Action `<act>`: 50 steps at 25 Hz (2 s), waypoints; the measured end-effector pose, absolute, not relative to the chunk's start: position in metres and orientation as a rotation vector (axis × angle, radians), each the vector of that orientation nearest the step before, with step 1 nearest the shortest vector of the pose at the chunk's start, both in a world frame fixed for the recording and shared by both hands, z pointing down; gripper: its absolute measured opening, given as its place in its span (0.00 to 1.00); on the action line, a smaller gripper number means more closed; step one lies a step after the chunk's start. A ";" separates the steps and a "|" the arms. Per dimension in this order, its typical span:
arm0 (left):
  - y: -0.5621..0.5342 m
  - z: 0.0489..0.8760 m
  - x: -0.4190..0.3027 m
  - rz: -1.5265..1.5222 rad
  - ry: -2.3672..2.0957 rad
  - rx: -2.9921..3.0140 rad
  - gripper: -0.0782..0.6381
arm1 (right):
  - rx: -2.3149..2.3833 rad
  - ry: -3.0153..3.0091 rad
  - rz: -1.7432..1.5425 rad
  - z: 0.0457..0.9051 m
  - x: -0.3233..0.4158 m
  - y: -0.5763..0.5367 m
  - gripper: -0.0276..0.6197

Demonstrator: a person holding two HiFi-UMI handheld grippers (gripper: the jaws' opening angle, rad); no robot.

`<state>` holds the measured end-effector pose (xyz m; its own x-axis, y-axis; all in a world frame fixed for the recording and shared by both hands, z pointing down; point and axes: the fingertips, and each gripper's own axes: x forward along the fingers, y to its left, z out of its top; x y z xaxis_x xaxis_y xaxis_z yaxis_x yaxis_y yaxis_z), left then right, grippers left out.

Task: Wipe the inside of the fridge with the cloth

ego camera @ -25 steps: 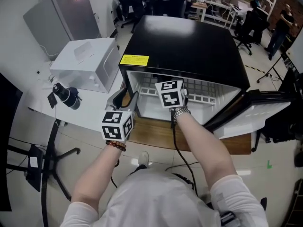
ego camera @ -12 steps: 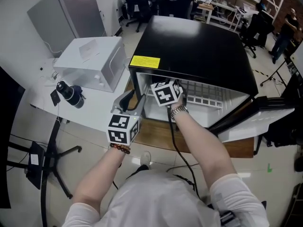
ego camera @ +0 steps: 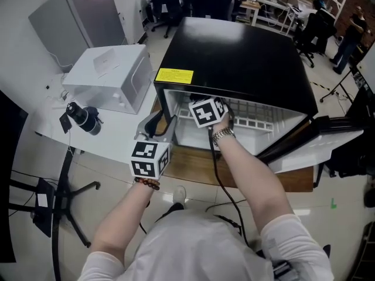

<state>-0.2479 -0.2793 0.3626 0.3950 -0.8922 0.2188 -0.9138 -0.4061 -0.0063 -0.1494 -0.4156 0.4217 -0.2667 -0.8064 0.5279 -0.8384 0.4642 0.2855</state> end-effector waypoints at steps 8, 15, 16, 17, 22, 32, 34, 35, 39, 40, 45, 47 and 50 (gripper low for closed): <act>-0.282 0.364 -0.248 0.273 -1.658 2.512 0.33 | 1.423 -2.054 0.098 0.421 -0.106 -0.414 0.19; -0.283 0.366 -0.248 0.262 -1.671 2.505 0.33 | 1.482 -2.008 0.123 0.423 -0.063 -0.408 0.19; -0.283 0.366 -0.248 0.259 -1.673 2.503 0.33 | 1.493 -1.998 0.126 0.423 -0.055 -0.407 0.19; -0.283 0.365 -0.248 0.257 -1.674 2.501 0.33 | 1.504 -1.989 0.129 0.423 -0.048 -0.406 0.19; -0.283 0.366 -0.248 0.251 -1.683 2.494 0.33 | 1.557 -1.967 0.144 0.421 -0.015 -0.403 0.19; -0.284 0.365 -0.247 0.234 -1.698 2.483 0.33 | 1.638 -1.934 0.167 0.416 0.032 -0.398 0.19; -0.284 0.365 -0.248 0.230 -1.701 2.481 0.33 | 1.657 -1.893 0.192 0.419 0.042 -0.394 0.19; -0.284 0.365 -0.248 0.229 -1.700 2.481 0.33 | 1.660 -1.890 0.189 0.418 0.044 -0.394 0.19; -0.285 0.365 -0.248 0.221 -1.697 2.479 0.33 | 1.665 -1.890 0.182 0.417 0.048 -0.394 0.18; -0.285 0.365 -0.248 0.219 -1.697 2.479 0.33 | 1.675 -1.860 0.194 0.420 0.053 -0.392 0.18; -0.286 0.365 -0.247 0.213 -1.691 2.486 0.33 | 1.685 -1.914 0.200 0.411 0.042 -0.383 0.18; -0.286 0.365 -0.247 0.209 -1.689 2.488 0.33 | 1.655 -2.010 0.183 0.401 0.016 -0.380 0.18; -0.285 0.365 -0.247 0.210 -1.681 2.489 0.33 | 1.600 -2.153 0.128 0.380 -0.032 -0.372 0.18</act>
<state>-0.2469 -0.2853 0.3646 0.3696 -0.9100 0.1878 -0.9282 -0.3707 0.0305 -0.0317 -0.3721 0.3798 -0.2239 -0.8856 0.4069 -0.9275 0.3218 0.1902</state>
